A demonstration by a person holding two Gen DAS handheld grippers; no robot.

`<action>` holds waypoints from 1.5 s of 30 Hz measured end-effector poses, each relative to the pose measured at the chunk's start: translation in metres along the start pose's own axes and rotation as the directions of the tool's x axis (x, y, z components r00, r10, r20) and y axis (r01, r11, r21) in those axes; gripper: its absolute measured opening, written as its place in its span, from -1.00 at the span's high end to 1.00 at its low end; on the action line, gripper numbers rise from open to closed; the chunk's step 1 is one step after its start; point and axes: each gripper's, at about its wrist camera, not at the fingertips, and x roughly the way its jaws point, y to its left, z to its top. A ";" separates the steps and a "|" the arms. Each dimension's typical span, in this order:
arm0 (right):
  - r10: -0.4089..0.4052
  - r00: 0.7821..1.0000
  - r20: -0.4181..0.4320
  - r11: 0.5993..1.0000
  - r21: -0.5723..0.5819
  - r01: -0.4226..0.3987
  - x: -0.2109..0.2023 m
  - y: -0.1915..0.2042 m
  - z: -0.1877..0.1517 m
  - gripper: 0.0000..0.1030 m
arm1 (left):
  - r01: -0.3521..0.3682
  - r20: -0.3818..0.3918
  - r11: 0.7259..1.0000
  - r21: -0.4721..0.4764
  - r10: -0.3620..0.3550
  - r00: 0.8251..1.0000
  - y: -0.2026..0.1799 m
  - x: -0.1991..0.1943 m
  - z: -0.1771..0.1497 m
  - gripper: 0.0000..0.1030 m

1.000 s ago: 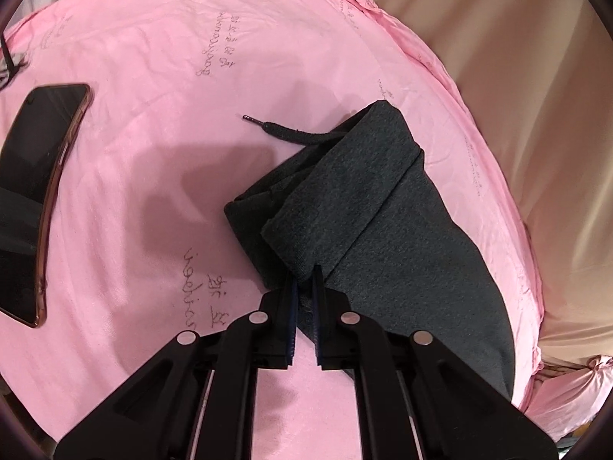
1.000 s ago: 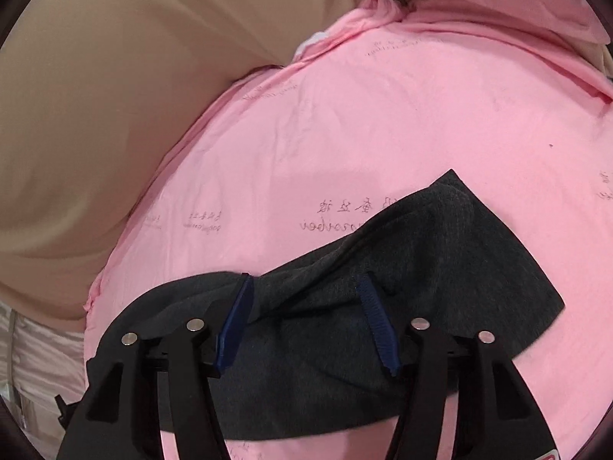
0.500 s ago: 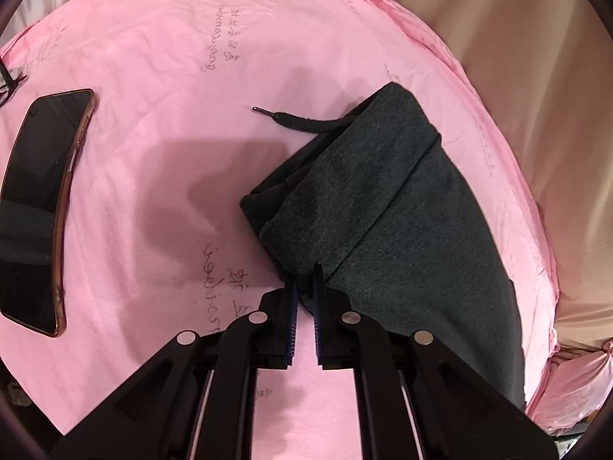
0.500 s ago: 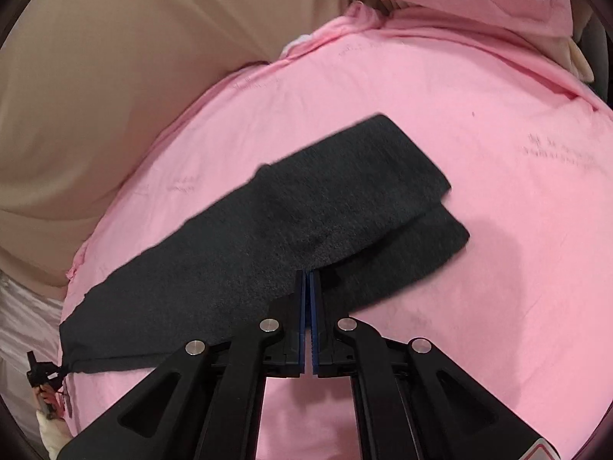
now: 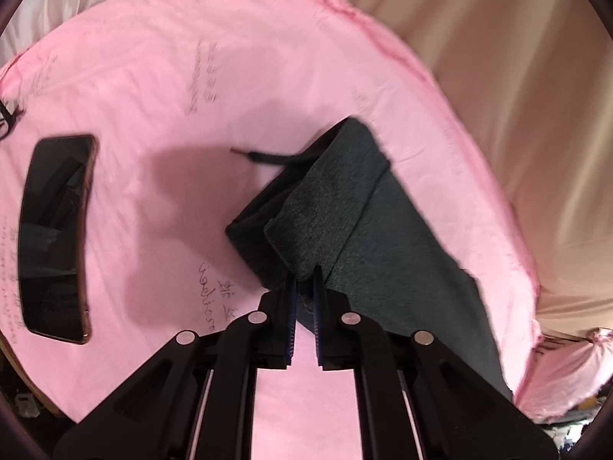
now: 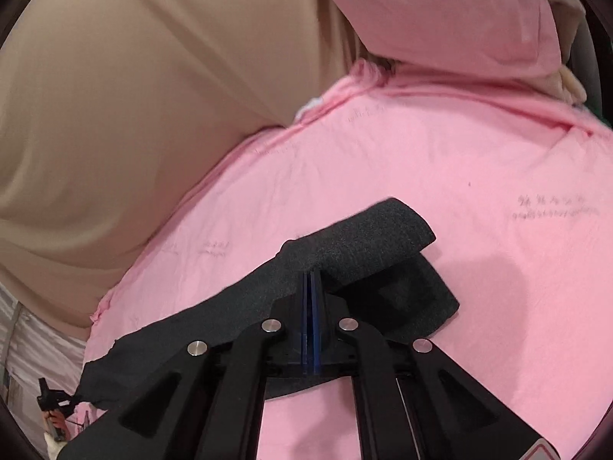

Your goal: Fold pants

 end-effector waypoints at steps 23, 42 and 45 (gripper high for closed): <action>-0.032 0.996 -0.085 0.994 0.100 0.041 0.016 -0.032 -0.078 -0.21 | 0.274 0.076 0.933 -0.233 -0.263 0.962 0.036 0.055 -0.019 -0.91; 0.047 0.997 -0.063 0.999 0.022 -0.046 -0.015 0.018 -0.018 0.85 | 0.093 -0.017 0.985 -0.144 -0.097 0.995 0.008 -0.009 -0.036 0.87; 0.027 0.990 -0.137 0.998 0.063 -0.018 0.005 -0.009 -0.038 0.86 | 0.027 -0.038 0.987 -0.162 -0.033 0.999 0.027 0.004 -0.037 0.86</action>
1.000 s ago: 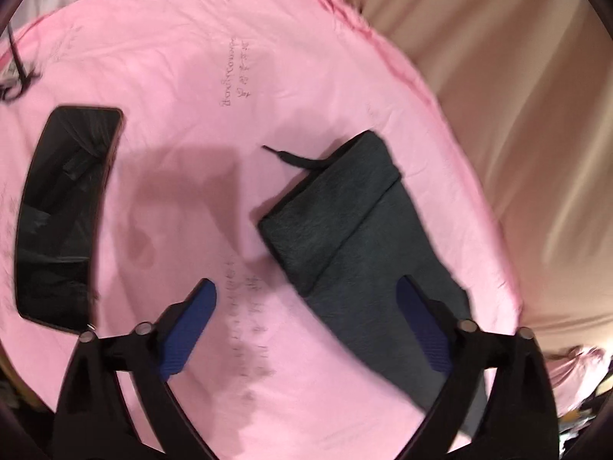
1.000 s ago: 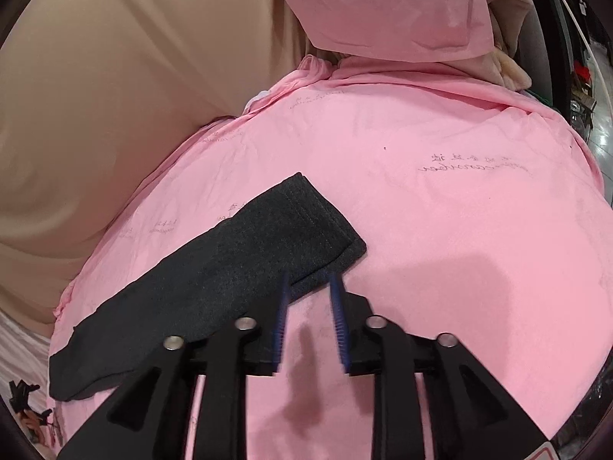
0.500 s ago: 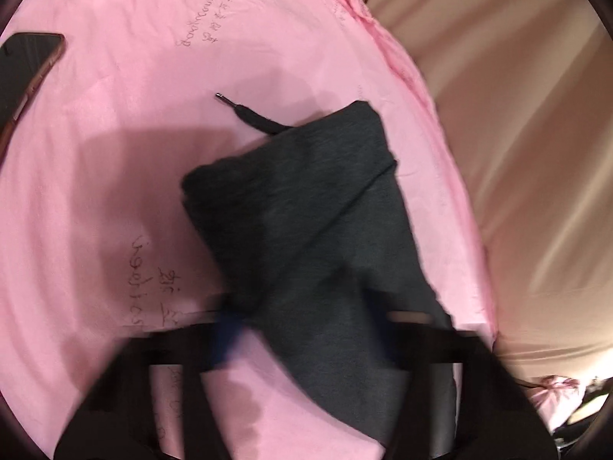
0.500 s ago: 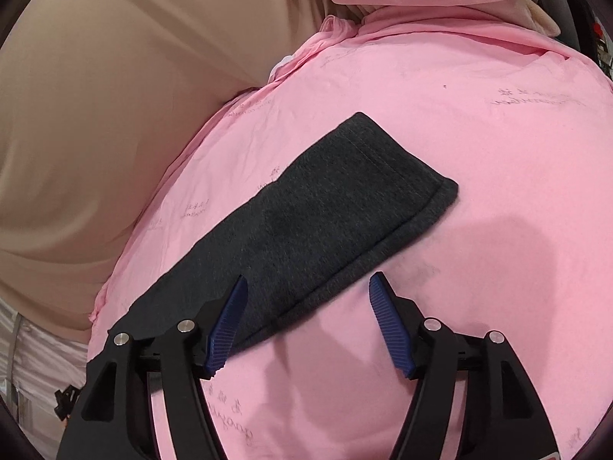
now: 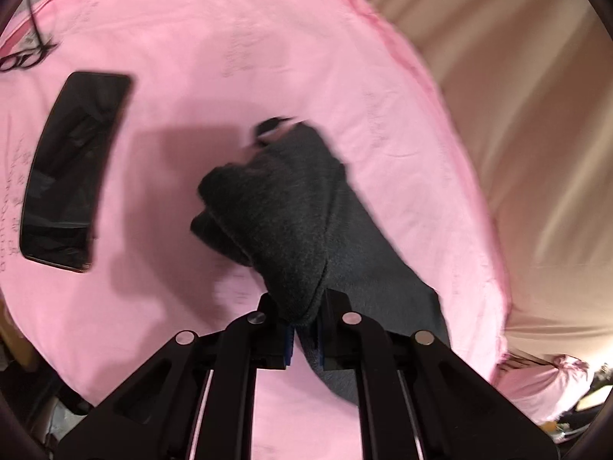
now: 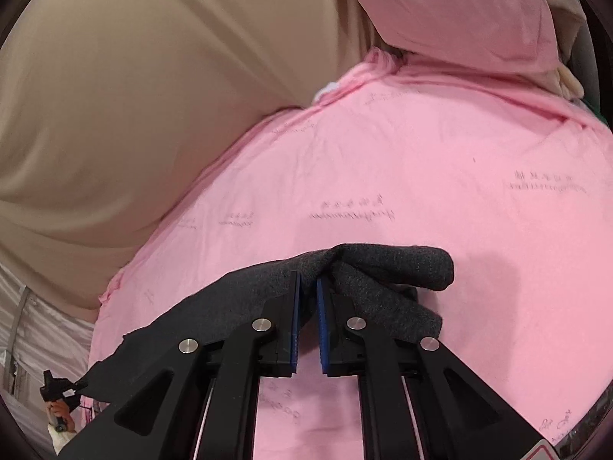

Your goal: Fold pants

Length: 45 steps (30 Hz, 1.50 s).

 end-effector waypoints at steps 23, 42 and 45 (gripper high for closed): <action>0.184 0.983 -0.016 0.967 0.184 -0.178 0.016 -0.058 -0.014 -0.27 | -0.346 0.368 0.861 0.372 0.205 0.907 -0.089 -0.029 -0.107 -0.04; 0.075 0.996 0.047 0.994 0.071 -0.078 -0.011 -0.076 -0.018 0.26 | -0.493 0.382 0.643 0.586 0.317 0.868 -0.146 0.097 -0.210 -0.35; 0.057 0.997 0.046 0.996 0.072 -0.060 -0.009 -0.072 -0.013 0.01 | -0.507 0.404 0.642 0.575 0.316 0.858 -0.148 0.101 -0.216 -0.40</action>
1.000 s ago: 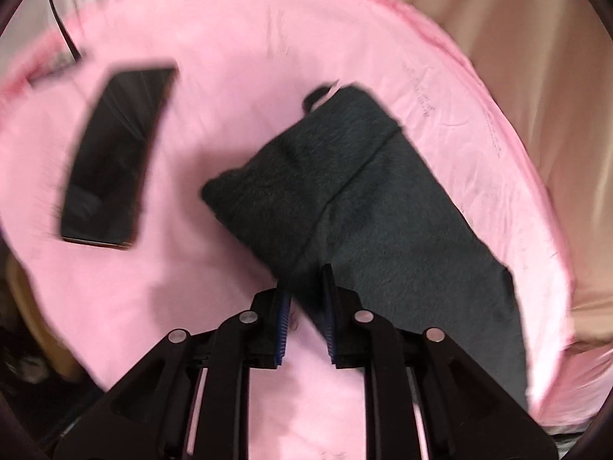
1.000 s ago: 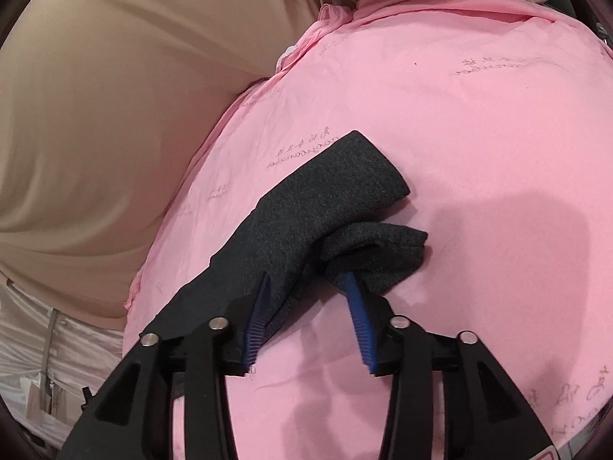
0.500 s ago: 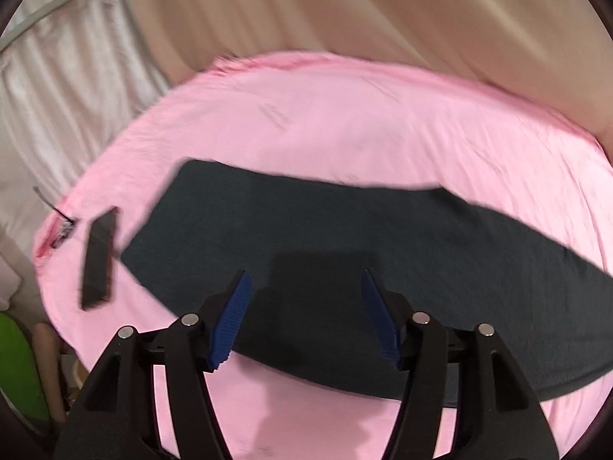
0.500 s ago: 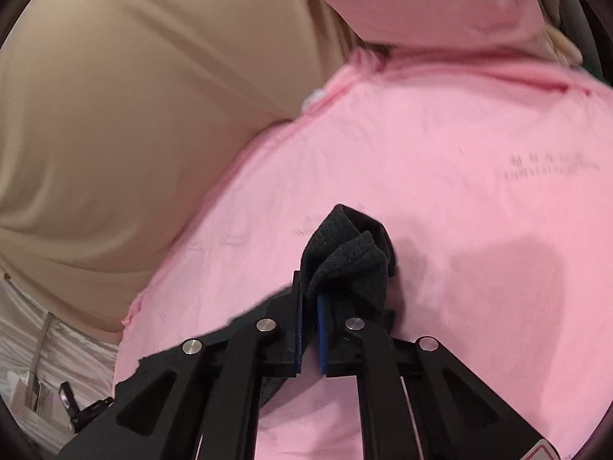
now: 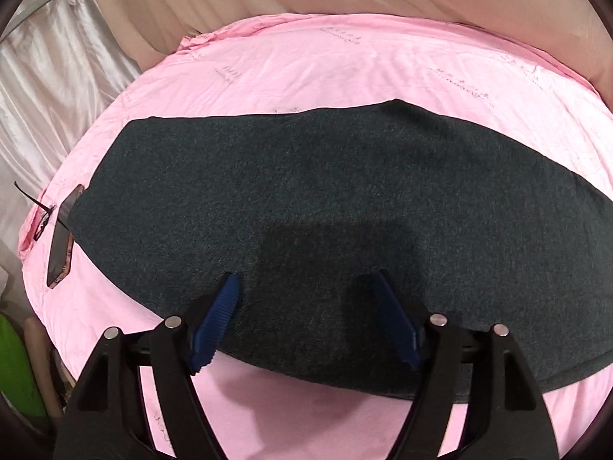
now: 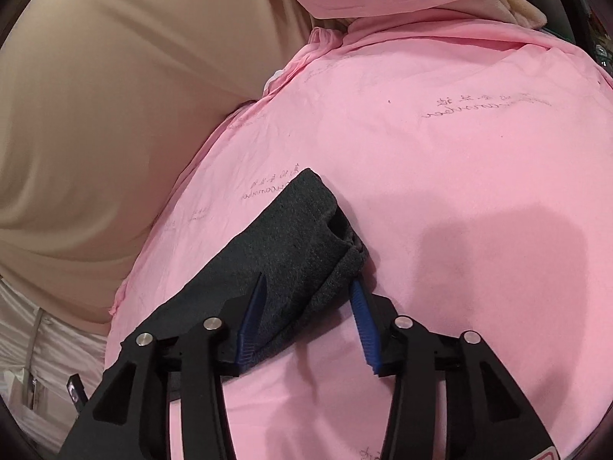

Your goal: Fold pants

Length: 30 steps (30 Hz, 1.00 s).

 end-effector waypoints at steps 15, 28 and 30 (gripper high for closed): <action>-0.058 0.998 0.035 0.997 0.047 0.057 0.006 -0.021 0.001 0.80 | 0.002 0.099 1.000 -0.025 0.001 0.995 -0.001 -0.004 -0.013 -0.74; -0.095 0.994 0.057 0.995 0.021 0.094 0.019 0.009 -0.004 0.26 | 0.044 0.100 0.999 -0.031 -0.041 0.994 0.004 -0.002 -0.012 -0.89; -0.091 0.995 0.030 0.995 0.039 0.090 0.024 0.004 -0.004 0.85 | 0.047 0.101 0.998 -0.029 -0.044 0.994 0.003 -0.002 -0.013 -0.90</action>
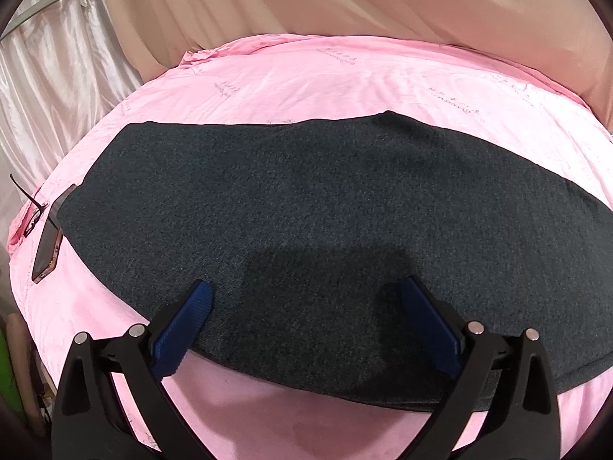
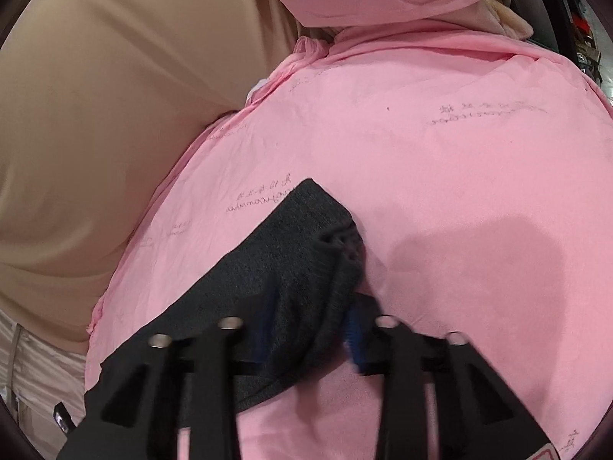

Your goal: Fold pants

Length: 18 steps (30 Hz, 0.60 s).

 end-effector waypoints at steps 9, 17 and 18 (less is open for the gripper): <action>0.018 0.997 0.076 1.000 -0.014 -0.017 -0.020 -0.001 0.013 0.92 | -0.005 0.023 1.000 0.016 0.005 1.000 -0.005 -0.007 -0.004 -0.91; -0.026 0.999 0.029 0.999 0.038 0.025 -0.006 -0.012 0.003 0.92 | 0.000 0.020 1.000 0.027 0.000 1.000 -0.008 -0.009 -0.007 -0.91; -0.023 0.999 0.034 0.999 0.025 0.022 -0.008 -0.003 0.001 0.91 | -0.001 0.019 1.000 0.029 0.000 1.000 -0.008 -0.009 -0.007 -0.91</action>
